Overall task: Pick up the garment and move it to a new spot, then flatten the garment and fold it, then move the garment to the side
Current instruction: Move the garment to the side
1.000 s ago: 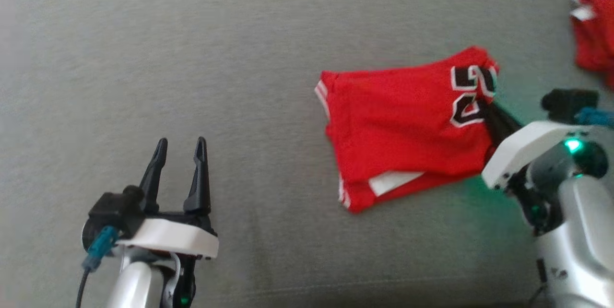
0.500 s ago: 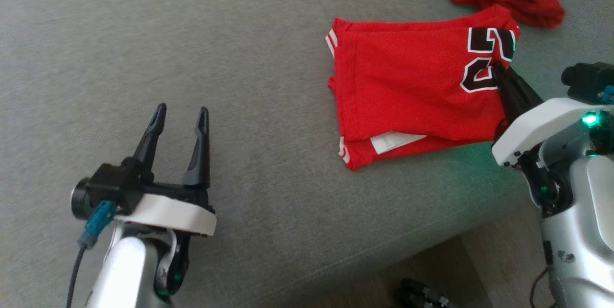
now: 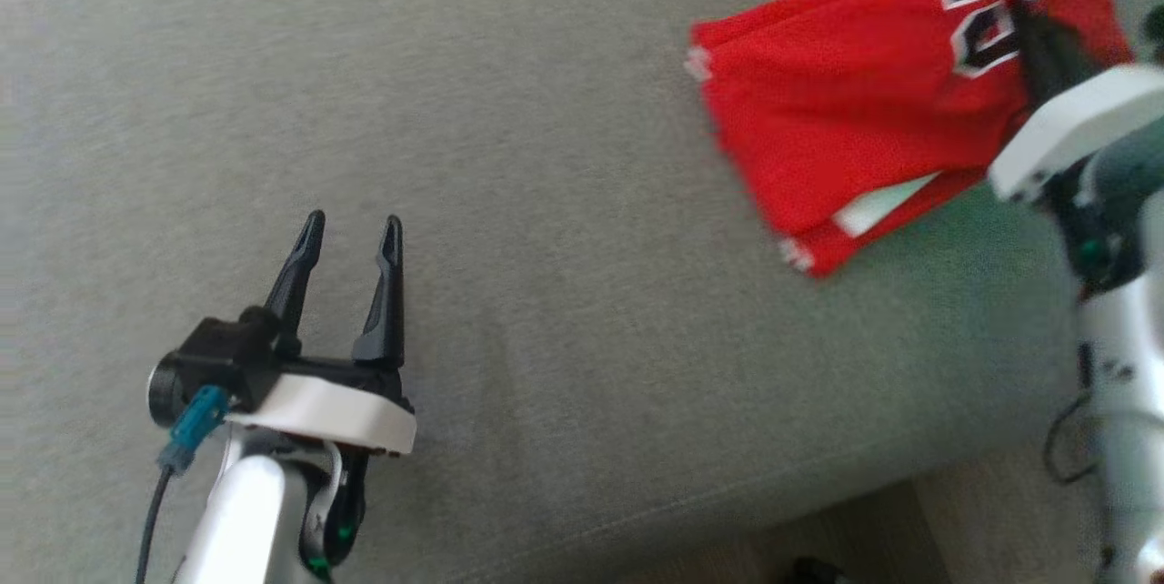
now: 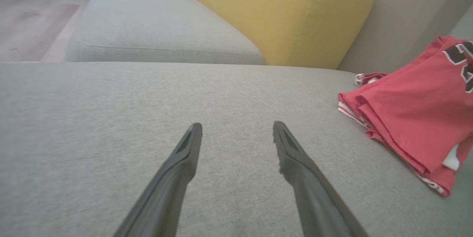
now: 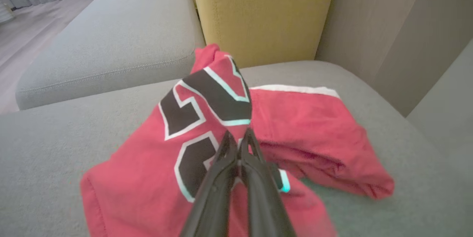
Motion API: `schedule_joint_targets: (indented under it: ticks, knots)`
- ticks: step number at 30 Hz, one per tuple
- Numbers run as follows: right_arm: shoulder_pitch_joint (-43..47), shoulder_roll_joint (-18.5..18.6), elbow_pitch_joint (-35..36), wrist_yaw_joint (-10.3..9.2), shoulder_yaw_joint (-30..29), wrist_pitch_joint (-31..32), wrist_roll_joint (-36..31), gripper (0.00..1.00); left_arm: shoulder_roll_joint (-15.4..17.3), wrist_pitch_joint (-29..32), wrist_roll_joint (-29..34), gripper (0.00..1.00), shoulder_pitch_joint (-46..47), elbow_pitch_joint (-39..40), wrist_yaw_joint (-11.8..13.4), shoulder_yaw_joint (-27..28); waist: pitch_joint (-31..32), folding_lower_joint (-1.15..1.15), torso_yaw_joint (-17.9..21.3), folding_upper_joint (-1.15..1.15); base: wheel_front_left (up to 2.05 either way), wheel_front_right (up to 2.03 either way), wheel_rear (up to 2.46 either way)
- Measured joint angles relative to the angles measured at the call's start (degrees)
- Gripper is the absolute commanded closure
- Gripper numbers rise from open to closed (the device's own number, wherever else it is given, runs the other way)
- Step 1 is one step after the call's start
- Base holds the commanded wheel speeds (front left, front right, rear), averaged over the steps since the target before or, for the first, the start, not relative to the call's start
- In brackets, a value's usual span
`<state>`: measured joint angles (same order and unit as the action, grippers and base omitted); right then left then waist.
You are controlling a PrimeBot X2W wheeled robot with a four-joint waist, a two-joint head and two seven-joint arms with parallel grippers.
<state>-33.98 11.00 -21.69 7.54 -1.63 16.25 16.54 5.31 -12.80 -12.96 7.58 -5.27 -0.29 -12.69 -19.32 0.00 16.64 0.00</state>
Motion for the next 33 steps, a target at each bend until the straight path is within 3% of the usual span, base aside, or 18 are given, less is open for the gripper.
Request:
schedule_joint_targets:
  ticks: [11, 16, 28, 29, 30, 31, 32, 33]
  knots:
    - [-10.1, 9.0, -9.1, 0.0, -8.3, 1.9, -9.4, 1.0, -1.0, -1.4, -1.5, 0.0, -0.6, -1.6, 0.3, -1.2, 3.4, 0.0, -8.6, 0.0, 0.0, 0.0, 0.0]
    - [-12.7, 9.9, -11.2, 0.0, -12.3, 1.7, -12.6, 1.0, -1.1, -1.4, -1.5, 0.0, -1.3, -1.6, 0.3, -1.4, 3.5, 0.0, -10.6, 0.0, 0.0, 0.0, 0.0]
    - [-15.4, 11.0, -16.7, 0.0, -22.3, -1.2, -29.0, 1.0, -1.5, -1.5, -1.5, 0.0, -1.3, -1.9, 0.3, -1.5, 1.2, 0.0, -12.7, 0.0, 0.0, 0.0, 0.0]
    - [-15.4, 10.8, -16.8, 0.0, -23.1, -1.2, -29.8, 0.96, -1.5, -1.5, -1.5, 0.0, -1.3, -1.9, 0.3, -1.5, 1.2, 0.0, -12.6, 0.0, 0.0, 0.0, 0.0]
    - [-15.4, 10.4, -16.8, 0.0, -23.8, -1.2, -30.7, 0.72, -1.5, -1.5, -1.5, 0.0, -1.3, -1.9, 0.3, -1.4, 1.2, 0.0, -12.6, 0.0, 0.0, 0.0, 0.0]
    - [-15.4, 10.0, -16.8, 0.0, -24.5, -1.2, -31.4, 0.13, -1.5, -1.5, -1.5, 0.0, -1.3, -1.9, 0.3, -1.4, 1.1, 0.0, -12.4, 0.0, 0.0, 0.0, 0.0]
    - [-15.4, 9.4, -16.9, 0.0, -25.1, -1.2, -32.1, 0.0, -1.5, -1.5, -1.5, 0.0, -1.3, -1.9, 0.3, -1.4, 1.1, 0.0, -12.3, 0.0, 0.0, 0.0, 0.0]
    - [-15.4, 9.0, -16.9, 0.0, -25.6, -1.4, -32.9, 0.0, -1.5, -1.5, -1.4, 0.0, -1.3, -1.9, 0.3, -1.4, 1.1, 0.0, -12.2, 0.0, 0.0, 0.0, 0.0]
